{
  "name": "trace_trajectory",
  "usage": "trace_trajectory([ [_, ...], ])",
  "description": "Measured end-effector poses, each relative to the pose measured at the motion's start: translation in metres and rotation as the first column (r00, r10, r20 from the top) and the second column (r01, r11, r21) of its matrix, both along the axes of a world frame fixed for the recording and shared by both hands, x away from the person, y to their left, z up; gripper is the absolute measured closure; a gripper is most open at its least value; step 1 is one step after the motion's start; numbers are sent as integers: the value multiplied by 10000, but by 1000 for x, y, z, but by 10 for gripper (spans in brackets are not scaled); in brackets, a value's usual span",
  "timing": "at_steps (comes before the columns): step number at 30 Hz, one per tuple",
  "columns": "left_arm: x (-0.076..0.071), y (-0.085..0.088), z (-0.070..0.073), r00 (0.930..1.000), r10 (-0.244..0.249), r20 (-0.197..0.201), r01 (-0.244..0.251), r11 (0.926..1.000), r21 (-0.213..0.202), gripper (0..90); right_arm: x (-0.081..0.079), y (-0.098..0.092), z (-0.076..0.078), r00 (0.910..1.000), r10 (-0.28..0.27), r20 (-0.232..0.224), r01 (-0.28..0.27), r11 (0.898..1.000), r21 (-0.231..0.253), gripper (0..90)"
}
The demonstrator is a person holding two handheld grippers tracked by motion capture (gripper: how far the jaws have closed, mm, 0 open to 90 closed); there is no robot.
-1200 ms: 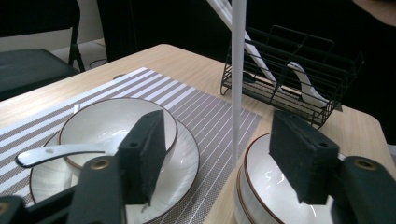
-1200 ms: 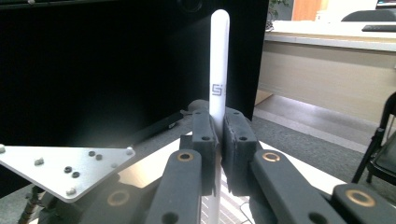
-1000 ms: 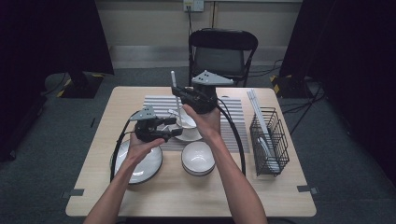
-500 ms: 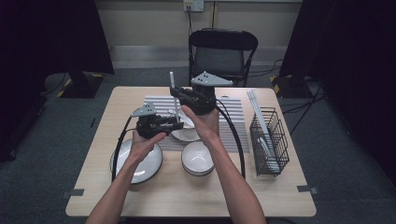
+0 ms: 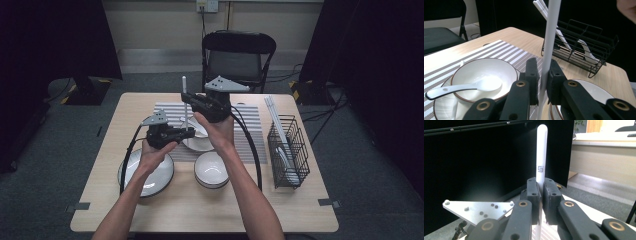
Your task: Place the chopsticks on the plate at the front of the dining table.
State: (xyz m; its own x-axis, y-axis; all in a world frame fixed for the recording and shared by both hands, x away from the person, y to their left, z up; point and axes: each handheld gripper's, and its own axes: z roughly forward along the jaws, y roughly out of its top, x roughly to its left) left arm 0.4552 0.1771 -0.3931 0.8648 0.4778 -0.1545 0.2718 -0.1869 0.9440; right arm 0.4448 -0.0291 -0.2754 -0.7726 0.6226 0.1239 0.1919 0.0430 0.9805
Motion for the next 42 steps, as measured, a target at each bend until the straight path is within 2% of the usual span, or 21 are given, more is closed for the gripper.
trace_trajectory([
  [1,0,2,0,10000,-9,26,10,10000,-34,845,-1,1,1,9999,-14,105,15,10000,-85,851],
  [7,-2,2,0,10000,-64,26,64,10000,33,856,1,0,0,10000,-17,85,17,10000,-37,844],
  [8,-3,2,0,9997,99,214,-101,9999,113,860,1,0,0,10000,-10,99,11,10000,-72,838],
  [9,-3,2,0,9997,99,214,-101,9999,113,861,1,0,0,10000,-10,99,11,10000,-72,838],
  [10,-3,3,0,9995,231,238,-233,9997,107,861,2,1,-2,9999,-9,102,10,9999,-105,756],
  [11,-2,4,-1,10000,86,51,-85,9999,-140,861,2,1,-2,10000,-2,81,3,9999,-153,735],
  [12,-1,6,-2,9999,105,50,-106,9999,57,861,2,1,-3,9999,14,115,-12,9998,-191,727],
  [13,-1,6,-2,9999,105,50,-106,9999,57,862,2,1,-3,9999,14,115,-12,9998,-191,727],
  [15,-1,9,-3,9999,136,44,-137,9998,167,861,1,3,-6,9999,19,119,-14,9990,-450,656],
  [17,-1,12,-2,9999,158,56,-159,9998,124,862,2,3,-10,9999,102,67,-99,9985,-539,603],
  [18,-1,13,-1,9998,162,112,-164,9996,237,861,2,3,-12,9999,121,48,-117,9981,-603,582],
  [20,-2,14,-1,9998,183,73,-183,9998,113,861,3,4,-17,9999,103,-24,-105,9971,-758,551],
  [22,-2,16,0,9998,185,117,-188,9996,197,862,3,6,-23,9999,103,-52,-108,9957,-919,536],
  [25,-3,17,-1,9997,214,128,-217,9995,247,862,3,10,-30,10000,86,-46,-91,9930,-1180,533],
  [29,-4,18,-2,9997,227,45,-227,9997,89,861,4,13,-35,9999,94,-95,-106,9909,-1345,540],
  [32,-5,18,-3,9998,211,11,-211,9995,234,862,4,14,-39,9998,182,-2,-180,9869,-1606,566],
  [37,-6,22,-1,9998,197,12,-197,9996,190,862,5,13,-42,9999,123,-32,-126,9869,-1606,570],
  [42,-7,27,0,9996,285,43,-285,9995,156,861,7,13,-43,10000,14,-14,-16,9904,-1382,569],
])
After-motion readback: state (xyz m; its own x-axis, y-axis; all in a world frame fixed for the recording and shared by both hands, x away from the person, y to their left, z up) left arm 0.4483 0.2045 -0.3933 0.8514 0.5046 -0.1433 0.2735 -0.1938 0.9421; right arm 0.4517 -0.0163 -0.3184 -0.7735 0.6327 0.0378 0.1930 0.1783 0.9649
